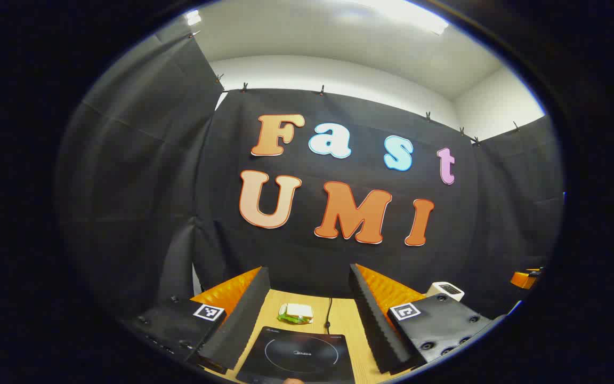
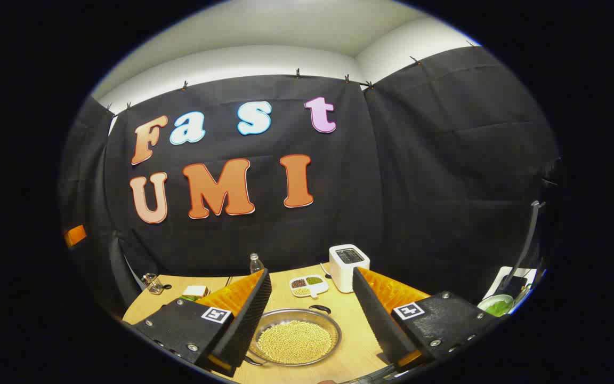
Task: First push the handle of the pot to place it horizontally, then grasp the pot with both hands and set it on the induction cooktop.
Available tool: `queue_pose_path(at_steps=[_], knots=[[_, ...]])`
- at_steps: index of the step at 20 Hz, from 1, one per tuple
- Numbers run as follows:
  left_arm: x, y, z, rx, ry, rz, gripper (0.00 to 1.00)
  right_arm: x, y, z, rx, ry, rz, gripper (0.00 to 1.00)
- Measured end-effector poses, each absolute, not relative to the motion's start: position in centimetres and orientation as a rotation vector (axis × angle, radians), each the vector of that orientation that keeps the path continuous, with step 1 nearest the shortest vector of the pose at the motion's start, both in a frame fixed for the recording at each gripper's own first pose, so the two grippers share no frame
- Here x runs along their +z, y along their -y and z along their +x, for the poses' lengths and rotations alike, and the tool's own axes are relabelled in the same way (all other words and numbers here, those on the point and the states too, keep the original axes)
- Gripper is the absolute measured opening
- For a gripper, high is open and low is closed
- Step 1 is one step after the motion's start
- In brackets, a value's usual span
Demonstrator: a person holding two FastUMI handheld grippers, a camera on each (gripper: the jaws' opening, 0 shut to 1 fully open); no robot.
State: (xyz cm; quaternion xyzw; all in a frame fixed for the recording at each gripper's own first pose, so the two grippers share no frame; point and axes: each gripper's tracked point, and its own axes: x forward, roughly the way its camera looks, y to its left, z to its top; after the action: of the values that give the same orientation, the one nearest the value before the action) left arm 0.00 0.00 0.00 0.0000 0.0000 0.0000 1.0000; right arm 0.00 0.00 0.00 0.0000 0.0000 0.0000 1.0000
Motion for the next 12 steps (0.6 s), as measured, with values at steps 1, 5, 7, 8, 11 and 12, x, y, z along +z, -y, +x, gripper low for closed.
queue_pose_path(at_steps=[1,5,7,8,11,12], knots=[[0.4,-0.2,0.2,0.004,0.017,0.0,0.98,0.5,0.4,0.1,-0.003,0.009,-0.003,0.95],[0.7,-1.2,0.4,0.025,0.023,-0.004,0.98,1.7,0.8,-0.2,-0.022,0.036,-0.002,1.0],[1.7,-2.1,0.2,0.038,0.036,0.009,0.98,2.1,0.6,-0.7,-0.023,0.048,-0.009,1.0],[2.3,-2.5,0.1,0.047,0.053,0.016,0.98,2.2,0.5,-0.9,-0.018,0.05,-0.014,0.95],[3.2,-2.6,-0.6,0.051,0.09,-0.001,0.97,2.4,0.6,-0.9,-0.018,0.048,-0.024,0.95],[3.3,-2.6,-0.7,0.045,0.093,-0.011,0.97,2.6,0.7,-0.8,-0.018,0.048,-0.025,0.95]])
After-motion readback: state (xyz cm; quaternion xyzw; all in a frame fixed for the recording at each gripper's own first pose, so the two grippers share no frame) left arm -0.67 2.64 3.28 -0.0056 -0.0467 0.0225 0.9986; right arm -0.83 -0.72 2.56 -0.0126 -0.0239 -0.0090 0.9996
